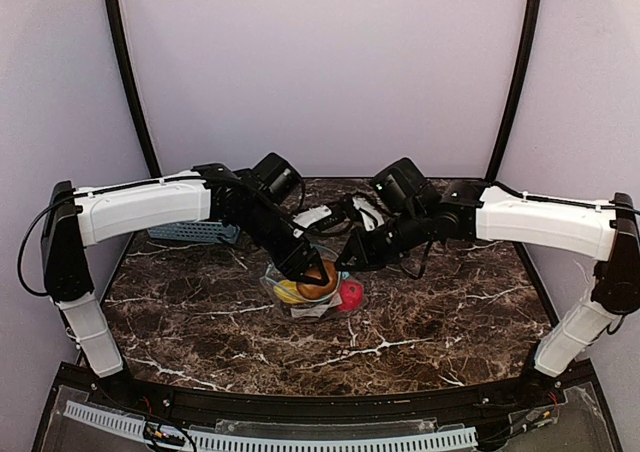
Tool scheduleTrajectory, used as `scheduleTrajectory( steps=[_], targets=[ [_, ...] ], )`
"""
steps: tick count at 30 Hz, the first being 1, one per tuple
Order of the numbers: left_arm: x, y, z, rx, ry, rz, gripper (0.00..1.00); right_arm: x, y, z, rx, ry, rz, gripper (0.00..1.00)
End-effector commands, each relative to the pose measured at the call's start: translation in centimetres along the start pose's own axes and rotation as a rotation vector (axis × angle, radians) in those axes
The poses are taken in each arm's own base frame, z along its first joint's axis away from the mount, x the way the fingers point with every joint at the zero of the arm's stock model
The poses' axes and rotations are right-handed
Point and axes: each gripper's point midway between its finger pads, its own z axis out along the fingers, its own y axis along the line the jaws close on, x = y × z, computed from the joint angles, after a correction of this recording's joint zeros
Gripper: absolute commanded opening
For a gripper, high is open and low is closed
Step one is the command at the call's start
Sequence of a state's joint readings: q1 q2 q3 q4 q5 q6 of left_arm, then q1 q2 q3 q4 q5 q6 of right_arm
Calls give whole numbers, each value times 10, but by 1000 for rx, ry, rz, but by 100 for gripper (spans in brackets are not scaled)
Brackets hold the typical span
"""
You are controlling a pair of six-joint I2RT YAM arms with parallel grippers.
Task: Place the food in the zip-top bag and seal the zipper
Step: Place the fake vegetable in the zipper food storage bag.
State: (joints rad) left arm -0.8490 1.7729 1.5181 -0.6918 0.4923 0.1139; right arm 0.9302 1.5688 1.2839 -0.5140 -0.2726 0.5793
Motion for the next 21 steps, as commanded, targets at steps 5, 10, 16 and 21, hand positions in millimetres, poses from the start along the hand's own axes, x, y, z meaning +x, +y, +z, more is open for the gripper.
scheduleTrajectory(
  steps=[5, 10, 16, 21],
  targets=[
    [-12, 5, 12, -11, -38, 24, 52, -14, 27, -13, -126, -69, -26, 3],
    [-11, 20, 13, -105, -36, 1, 57, -15, 27, -17, -124, -80, -19, 6],
    [-6, 22, 16, -130, -19, 4, 64, -14, 25, -19, -120, -82, -16, 7],
    [-14, -3, 24, -13, -58, 14, 68, -13, 21, -14, -112, -78, -1, 7]
  ],
)
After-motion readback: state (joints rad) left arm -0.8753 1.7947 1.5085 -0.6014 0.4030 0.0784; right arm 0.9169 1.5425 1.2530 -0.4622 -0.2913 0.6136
